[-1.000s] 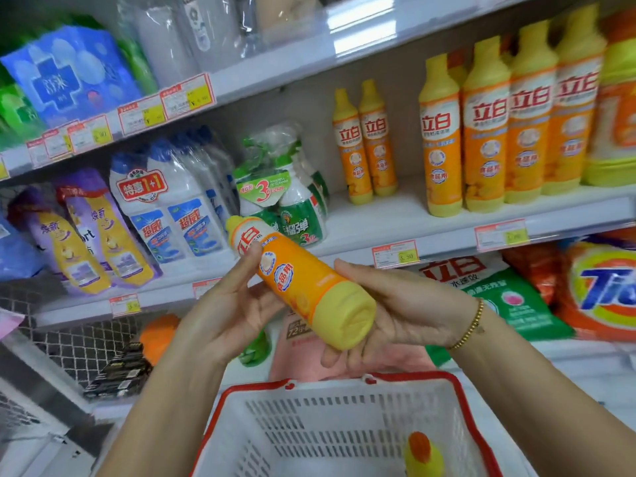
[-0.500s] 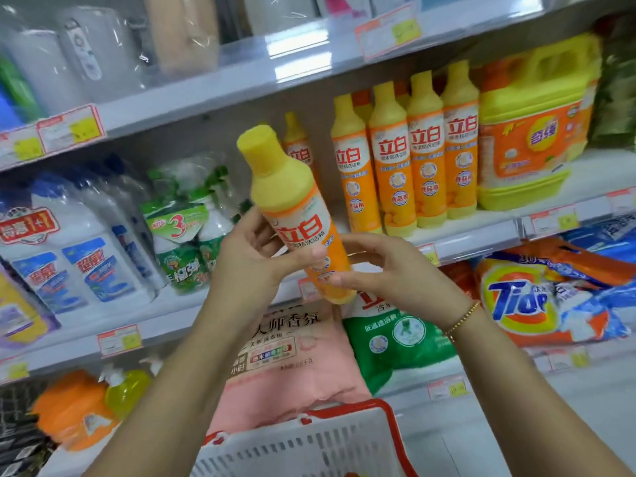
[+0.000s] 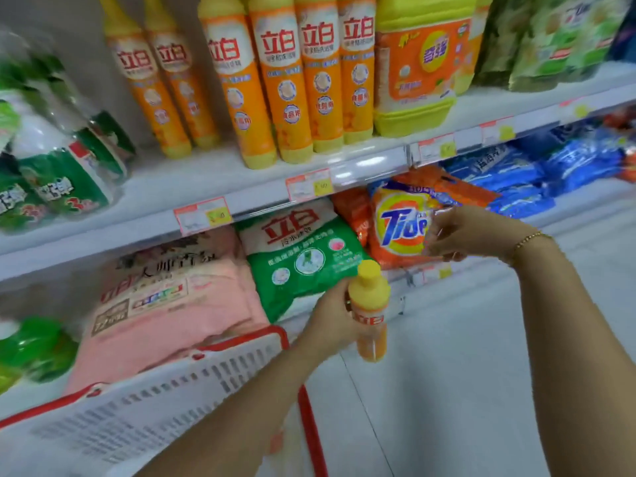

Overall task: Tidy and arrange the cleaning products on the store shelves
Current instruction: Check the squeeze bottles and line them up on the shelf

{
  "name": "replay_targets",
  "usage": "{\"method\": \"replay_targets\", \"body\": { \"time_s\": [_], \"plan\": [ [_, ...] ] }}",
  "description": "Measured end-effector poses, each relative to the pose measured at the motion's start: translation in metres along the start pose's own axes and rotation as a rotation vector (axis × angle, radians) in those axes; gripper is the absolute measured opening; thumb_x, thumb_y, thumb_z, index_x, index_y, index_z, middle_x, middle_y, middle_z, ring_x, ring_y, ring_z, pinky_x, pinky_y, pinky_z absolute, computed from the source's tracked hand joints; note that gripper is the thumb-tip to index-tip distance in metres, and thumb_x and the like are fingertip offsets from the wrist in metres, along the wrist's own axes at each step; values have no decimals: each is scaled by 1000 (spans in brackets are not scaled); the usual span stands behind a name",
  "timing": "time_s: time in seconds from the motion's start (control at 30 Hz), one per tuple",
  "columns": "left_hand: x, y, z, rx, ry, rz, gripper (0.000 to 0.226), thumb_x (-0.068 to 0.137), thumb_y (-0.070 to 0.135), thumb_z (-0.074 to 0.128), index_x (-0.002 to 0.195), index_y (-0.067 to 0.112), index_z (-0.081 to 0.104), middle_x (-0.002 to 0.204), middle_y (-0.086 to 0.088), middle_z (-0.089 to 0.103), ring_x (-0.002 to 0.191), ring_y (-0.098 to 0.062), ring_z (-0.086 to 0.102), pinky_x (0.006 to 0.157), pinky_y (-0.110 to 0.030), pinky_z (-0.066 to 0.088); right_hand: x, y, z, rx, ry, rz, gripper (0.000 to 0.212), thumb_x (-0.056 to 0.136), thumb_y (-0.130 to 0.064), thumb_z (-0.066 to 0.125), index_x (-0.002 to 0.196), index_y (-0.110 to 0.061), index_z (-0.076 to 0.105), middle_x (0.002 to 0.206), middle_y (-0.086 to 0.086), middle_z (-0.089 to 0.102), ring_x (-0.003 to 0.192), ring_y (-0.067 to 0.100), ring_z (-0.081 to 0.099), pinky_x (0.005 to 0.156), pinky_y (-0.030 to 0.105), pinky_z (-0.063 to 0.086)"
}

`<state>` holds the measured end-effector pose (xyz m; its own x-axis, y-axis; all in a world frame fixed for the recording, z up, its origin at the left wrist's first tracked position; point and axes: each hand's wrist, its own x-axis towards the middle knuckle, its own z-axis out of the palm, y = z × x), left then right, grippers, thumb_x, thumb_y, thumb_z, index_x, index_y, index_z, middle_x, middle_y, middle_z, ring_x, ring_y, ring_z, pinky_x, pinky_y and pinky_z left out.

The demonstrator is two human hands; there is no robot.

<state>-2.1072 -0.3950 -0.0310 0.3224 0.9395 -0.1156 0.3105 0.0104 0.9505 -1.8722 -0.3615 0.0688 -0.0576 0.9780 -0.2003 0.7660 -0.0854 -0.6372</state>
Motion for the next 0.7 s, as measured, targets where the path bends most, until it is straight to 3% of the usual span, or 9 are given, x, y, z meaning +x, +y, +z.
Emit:
{"method": "replay_targets", "body": {
  "time_s": [0.07,0.23,0.3,0.47,0.6,0.7],
  "plan": [
    [3,-27,28,33,-36,-58,55,46,12,79,91,29,53,90,10,65,80,0,62,79,-27,52,0,17,8,15,-113,46,3,81,-6,70,83,-5,68,79,18,69,69,21,64,65,27,55],
    [12,-70,76,49,7,-227,38,66,1,72,85,25,50,92,-1,60,85,-19,58,67,-22,51,-3,30,33,151,-420,93,28,81,-7,71,109,-11,64,99,14,70,81,22,68,67,28,57],
    [9,-80,87,127,14,-259,41,61,14,73,94,25,52,94,2,62,90,-21,59,73,-26,49,0,29,48,115,-530,105,34,80,-14,74,112,-17,63,104,13,70,88,25,69,69,30,58],
    [1,-80,90,261,42,-318,50,60,40,76,102,21,56,104,-2,67,99,-24,61,75,-26,43,8,28,75,-59,-583,130,29,83,-15,73,110,-10,66,108,14,68,91,27,70,59,24,57],
    [1,-74,81,379,17,-358,35,79,30,73,108,13,63,109,-6,68,102,-26,62,75,-26,42,8,22,83,-56,-614,118,27,85,-16,70,110,-7,66,106,13,68,94,27,69,63,25,58],
    [-7,-59,67,292,-26,-344,43,54,35,73,92,16,69,92,-6,71,93,-25,65,80,-29,49,10,7,79,-68,-542,66,23,87,-17,66,106,-5,67,102,12,68,94,24,68,71,25,59]
  ]
}}
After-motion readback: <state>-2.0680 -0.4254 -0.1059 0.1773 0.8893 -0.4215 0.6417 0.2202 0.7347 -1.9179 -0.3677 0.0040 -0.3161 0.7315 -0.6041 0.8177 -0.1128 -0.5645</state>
